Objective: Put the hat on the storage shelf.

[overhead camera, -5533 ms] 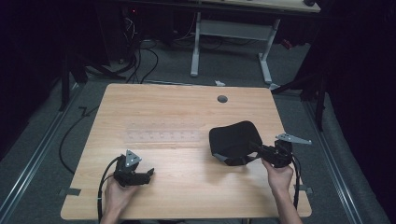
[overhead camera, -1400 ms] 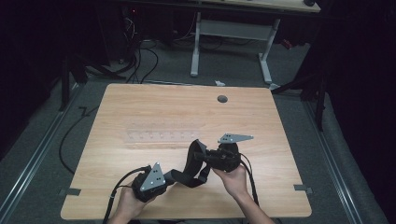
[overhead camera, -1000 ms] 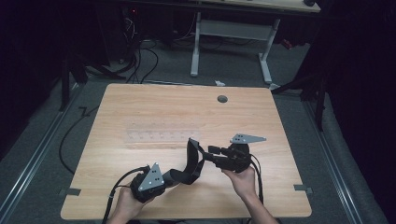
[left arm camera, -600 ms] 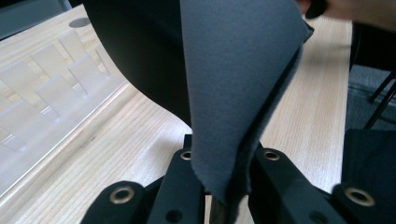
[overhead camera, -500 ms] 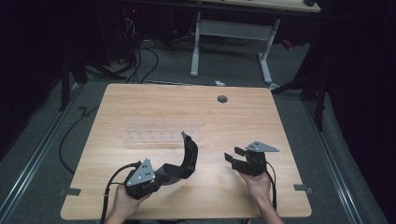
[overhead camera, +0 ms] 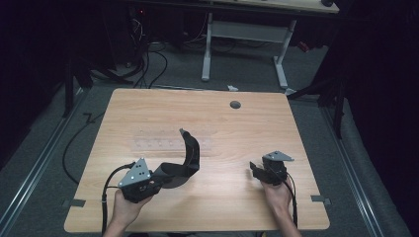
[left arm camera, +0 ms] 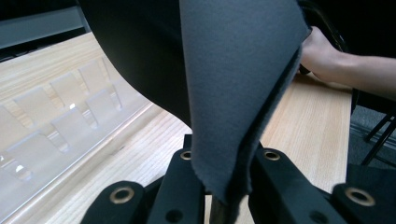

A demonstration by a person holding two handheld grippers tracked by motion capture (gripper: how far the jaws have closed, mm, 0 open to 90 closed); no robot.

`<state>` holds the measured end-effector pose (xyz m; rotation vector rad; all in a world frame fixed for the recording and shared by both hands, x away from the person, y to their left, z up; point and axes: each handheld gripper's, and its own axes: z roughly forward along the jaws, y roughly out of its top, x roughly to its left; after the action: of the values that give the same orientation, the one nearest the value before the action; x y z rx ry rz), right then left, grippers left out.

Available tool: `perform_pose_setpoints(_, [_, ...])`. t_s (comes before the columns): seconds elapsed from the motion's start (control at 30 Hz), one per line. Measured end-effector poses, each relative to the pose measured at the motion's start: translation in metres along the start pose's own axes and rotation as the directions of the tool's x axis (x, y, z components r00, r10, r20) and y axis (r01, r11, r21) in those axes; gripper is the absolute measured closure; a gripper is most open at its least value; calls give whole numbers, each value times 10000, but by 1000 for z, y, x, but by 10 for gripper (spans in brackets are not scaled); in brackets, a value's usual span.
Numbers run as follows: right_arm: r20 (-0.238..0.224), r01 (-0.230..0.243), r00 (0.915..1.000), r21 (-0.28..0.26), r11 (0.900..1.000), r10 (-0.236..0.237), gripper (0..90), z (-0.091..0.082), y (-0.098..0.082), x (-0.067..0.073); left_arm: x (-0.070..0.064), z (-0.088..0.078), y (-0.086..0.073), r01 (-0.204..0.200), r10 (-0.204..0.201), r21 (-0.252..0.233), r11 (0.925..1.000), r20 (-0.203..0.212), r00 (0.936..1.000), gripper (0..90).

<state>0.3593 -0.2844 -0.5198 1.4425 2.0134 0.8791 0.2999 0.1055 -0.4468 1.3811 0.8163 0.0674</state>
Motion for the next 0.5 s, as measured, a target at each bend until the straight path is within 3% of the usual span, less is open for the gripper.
perform_pose_setpoints(0.13, [186,88,9998,343,9994,-95,416,5,-4,-2,3,-1,6,92,-93,-149,9998,-55,9999,860])
perform_pose_setpoints(0.23, [41,-237,9997,327,9992,235,395,8,-8,-6,6,-1,11,51,-56,-240,9997,-183,9998,860])
perform_pose_setpoints(0.5, [108,-294,9995,335,9990,290,390,8,-8,-6,20,-3,28,67,-110,-729,9973,-580,9983,860])
